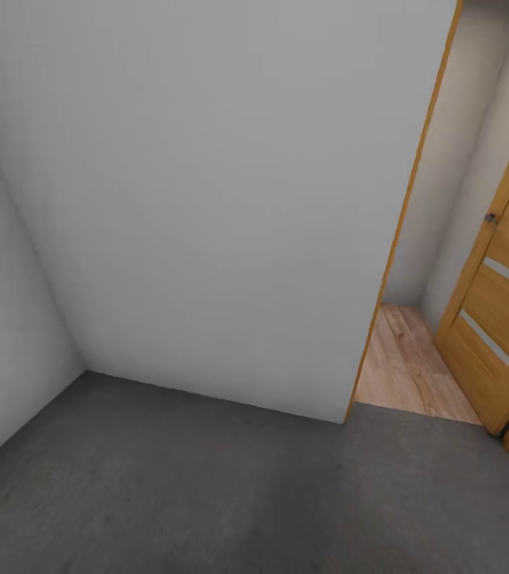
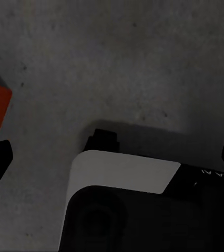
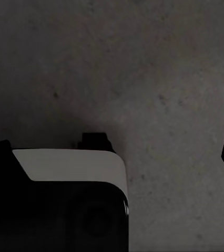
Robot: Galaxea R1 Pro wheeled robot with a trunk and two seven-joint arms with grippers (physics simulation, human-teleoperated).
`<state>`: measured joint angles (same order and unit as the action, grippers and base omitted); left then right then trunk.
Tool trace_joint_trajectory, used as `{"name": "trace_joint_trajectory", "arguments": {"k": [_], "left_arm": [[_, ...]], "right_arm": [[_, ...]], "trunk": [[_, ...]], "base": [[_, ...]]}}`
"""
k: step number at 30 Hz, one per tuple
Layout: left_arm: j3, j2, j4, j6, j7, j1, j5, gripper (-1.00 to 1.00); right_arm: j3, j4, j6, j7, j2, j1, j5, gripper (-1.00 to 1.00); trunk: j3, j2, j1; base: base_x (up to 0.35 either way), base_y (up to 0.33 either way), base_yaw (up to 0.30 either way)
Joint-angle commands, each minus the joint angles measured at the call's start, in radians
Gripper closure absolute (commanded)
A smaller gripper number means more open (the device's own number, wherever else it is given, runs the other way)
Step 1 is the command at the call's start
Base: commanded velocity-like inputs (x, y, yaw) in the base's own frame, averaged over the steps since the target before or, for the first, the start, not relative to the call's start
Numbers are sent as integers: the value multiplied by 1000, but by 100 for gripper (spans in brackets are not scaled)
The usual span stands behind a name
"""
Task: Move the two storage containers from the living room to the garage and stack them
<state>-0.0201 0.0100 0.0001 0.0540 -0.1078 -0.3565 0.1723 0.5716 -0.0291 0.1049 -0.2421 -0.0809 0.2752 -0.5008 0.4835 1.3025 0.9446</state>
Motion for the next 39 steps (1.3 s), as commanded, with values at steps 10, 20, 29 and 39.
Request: {"name": "trace_joint_trajectory", "arguments": {"k": [10, 20, 29, 39], "left_arm": [[-1, 4, 0, 3, -3, -1, 5, -100], [-1, 4, 0, 3, -3, -1, 5, -100], [-1, 4, 0, 3, -3, -1, 5, -100], [-1, 3, 0, 2, -3, -1, 5, -100]], "right_arm": [[8, -3, 6, 0, 0, 1, -10, -100], [8, -3, 6, 0, 0, 1, -10, -100], [8, -3, 6, 0, 0, 1, -10, -100], [8, -3, 6, 0, 0, 1, -10, -100]], "trunk": [[1, 1, 0], [1, 1, 0], [1, 1, 0], [1, 1, 0]], "base": [[0, 0, -150], [0, 0, -249], [0, 0, -251], [0, 0, -251]]}}
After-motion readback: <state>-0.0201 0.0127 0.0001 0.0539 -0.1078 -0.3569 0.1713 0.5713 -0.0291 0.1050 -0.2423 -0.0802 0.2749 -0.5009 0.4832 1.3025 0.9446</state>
